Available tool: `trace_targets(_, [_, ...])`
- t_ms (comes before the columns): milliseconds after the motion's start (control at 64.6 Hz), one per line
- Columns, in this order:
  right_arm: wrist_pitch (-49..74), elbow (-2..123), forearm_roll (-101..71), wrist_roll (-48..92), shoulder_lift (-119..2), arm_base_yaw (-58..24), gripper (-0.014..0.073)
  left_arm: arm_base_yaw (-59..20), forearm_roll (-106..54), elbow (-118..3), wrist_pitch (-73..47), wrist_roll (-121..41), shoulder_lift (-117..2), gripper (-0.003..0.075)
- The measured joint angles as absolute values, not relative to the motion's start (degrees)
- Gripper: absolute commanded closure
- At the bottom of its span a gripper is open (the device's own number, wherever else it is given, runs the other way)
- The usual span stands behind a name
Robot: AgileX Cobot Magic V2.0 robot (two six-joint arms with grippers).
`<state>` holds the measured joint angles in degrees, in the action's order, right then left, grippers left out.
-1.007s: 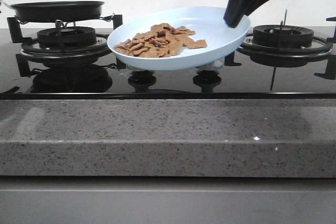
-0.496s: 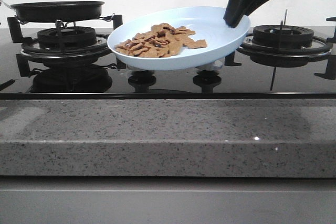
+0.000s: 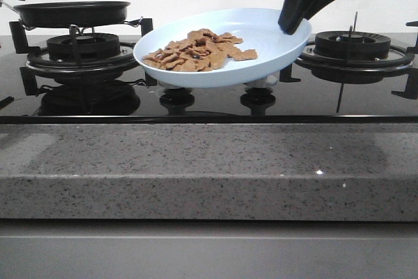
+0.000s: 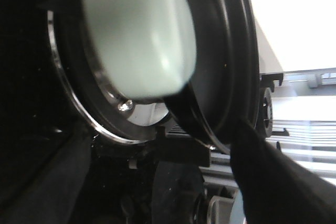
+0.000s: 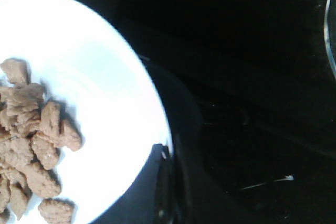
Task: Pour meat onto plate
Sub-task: 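Release the pan handle and withdraw the left gripper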
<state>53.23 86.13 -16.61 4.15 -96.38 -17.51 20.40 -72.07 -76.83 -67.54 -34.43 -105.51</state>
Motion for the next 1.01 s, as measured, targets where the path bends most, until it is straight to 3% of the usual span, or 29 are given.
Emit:
trace_targets(155, [53.2, 86.1, -16.6, 4.2, -96.4, -17.5, 0.0654, 20.4, -71.1, -76.8, -67.9, -34.3, -103.6, 0.0452])
trace_targets(248, [53.2, 86.1, -16.6, 4.2, -96.4, -17.5, 0.0654, 20.4, -70.9, -76.8, -68.2, -34.3, -102.4, 0.0653])
trace_targets(310, [53.2, 86.1, -16.6, 4.2, -96.4, -17.5, 0.0654, 20.4, -70.8, -76.8, -68.3, -34.3, -101.8, 0.0743])
trace_targets(681, [53.2, 86.1, -16.6, 4.2, -96.4, -17.5, 0.0654, 19.6, -66.4, -76.8, -68.1, -34.3, -94.6, 0.0741])
trace_targets(1007, [53.2, 86.1, -16.6, 4.2, -96.4, -17.5, 0.0654, 4.2, -41.6, -72.5, -52.4, -30.9, -77.2, 0.0741])
